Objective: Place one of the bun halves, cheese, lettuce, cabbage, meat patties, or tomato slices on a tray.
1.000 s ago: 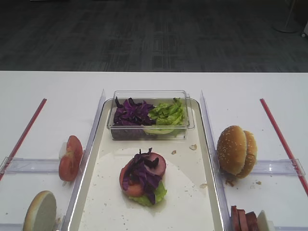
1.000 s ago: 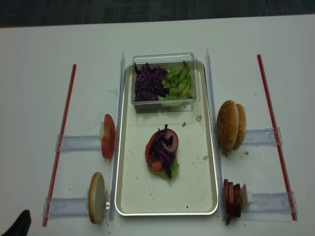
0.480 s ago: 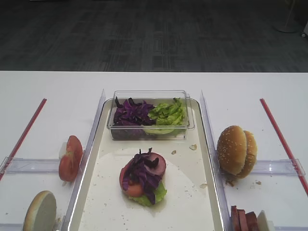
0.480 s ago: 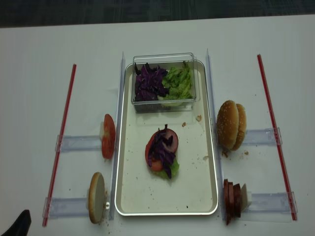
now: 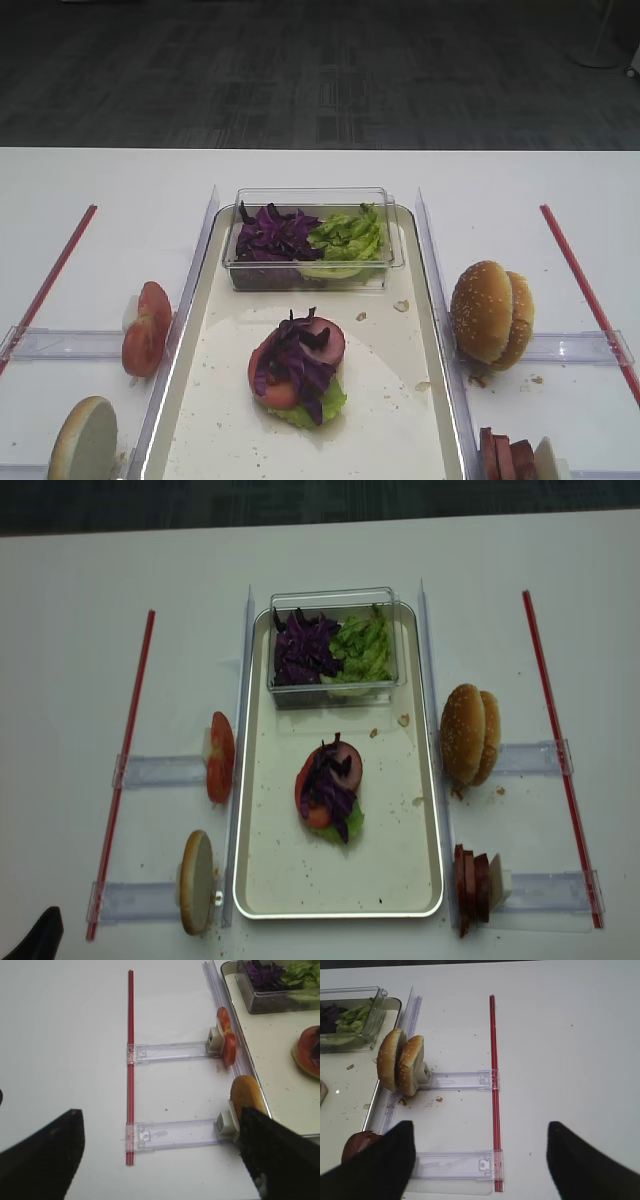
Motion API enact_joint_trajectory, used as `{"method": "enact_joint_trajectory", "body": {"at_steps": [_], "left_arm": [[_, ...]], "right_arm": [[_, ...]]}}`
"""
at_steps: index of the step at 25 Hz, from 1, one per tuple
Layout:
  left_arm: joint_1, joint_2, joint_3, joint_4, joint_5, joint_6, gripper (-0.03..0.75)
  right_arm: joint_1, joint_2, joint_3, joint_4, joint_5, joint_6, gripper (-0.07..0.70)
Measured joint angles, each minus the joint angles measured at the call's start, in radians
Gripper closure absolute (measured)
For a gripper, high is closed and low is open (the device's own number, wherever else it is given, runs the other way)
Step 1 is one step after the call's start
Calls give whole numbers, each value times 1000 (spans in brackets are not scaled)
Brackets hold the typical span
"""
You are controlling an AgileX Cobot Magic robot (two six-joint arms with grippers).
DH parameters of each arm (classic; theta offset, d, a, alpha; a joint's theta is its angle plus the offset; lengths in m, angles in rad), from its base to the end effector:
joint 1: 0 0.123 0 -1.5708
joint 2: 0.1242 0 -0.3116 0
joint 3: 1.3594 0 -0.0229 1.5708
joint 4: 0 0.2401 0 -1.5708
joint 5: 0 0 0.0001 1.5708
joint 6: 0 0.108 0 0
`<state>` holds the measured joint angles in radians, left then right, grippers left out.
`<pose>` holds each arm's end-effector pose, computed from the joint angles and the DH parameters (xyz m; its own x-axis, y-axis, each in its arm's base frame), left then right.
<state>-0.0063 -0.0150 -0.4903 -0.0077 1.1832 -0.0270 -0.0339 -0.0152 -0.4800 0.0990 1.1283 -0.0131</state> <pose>-0.0337 -0.0006 0.2498 -0.5570 -0.0264 -0.8301 -0.0044 0.9996 -0.0288 -0.0295 0.0107 0.2523 -0.5183 0.0469 -0.8539 -0.0274 0.9971 0.0714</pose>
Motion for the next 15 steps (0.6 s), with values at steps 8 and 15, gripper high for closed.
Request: {"method": "enact_joint_trajectory", "body": {"at_steps": [8,15], "left_arm": [[0,0,0,0,0,0,139],[0,0,0,0,0,0,139]], "right_arm": [[0,0,0,0,0,0,-50],[0,0,0,0,0,0,-53]]}}
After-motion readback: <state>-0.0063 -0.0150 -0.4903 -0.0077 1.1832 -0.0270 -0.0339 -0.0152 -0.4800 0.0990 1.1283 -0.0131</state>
